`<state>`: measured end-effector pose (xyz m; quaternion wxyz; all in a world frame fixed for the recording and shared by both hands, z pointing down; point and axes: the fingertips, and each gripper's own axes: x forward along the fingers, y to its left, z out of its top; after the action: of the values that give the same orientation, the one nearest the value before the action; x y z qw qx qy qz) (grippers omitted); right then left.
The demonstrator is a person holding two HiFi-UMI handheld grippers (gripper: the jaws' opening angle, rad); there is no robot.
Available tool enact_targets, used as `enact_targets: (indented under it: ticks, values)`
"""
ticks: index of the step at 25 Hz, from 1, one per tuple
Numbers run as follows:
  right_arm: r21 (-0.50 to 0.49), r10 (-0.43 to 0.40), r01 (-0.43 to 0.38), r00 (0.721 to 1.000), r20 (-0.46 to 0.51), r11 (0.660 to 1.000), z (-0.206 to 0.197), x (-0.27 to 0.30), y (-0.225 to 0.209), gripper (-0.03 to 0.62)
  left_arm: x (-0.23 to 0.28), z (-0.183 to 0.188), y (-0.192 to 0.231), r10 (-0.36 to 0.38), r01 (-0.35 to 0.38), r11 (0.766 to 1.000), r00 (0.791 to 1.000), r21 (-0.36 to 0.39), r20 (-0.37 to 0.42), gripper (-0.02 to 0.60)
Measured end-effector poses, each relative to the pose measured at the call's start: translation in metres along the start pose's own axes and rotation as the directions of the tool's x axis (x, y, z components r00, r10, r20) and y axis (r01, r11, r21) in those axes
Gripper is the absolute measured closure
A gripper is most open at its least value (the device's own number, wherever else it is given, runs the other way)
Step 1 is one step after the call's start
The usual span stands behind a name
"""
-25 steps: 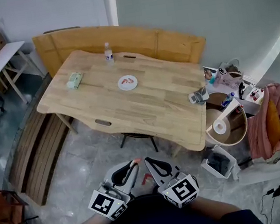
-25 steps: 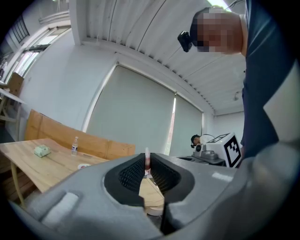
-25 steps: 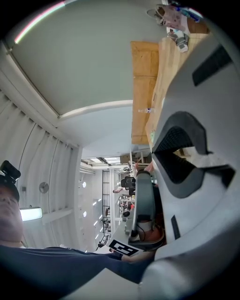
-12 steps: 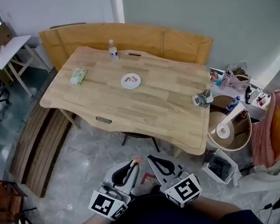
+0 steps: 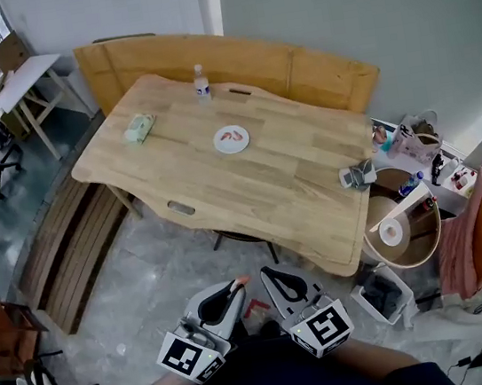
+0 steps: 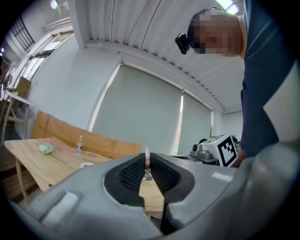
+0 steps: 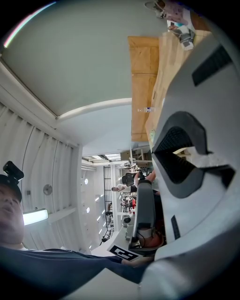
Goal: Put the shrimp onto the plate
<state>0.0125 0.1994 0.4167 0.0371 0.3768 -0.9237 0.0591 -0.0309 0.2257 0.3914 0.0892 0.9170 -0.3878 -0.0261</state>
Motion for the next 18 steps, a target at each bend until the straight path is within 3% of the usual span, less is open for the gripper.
enact_targets:
  ticks: [8, 18]
  values:
    - [-0.041, -0.017, 0.016, 1.0, -0.001, 0.999, 0.011, 0.038, -0.025, 0.585, 0.023, 0.014, 0.045, -0.01, 0.01, 1.0, 0.999, 0.0, 0.03, 0.543]
    - [-0.033, -0.083, 0.082, 0.996, -0.03, 0.996, 0.023, 0.118, -0.062, 0.585, 0.069, 0.032, 0.129, -0.078, 0.079, 0.997, 0.996, -0.023, 0.034, 0.543]
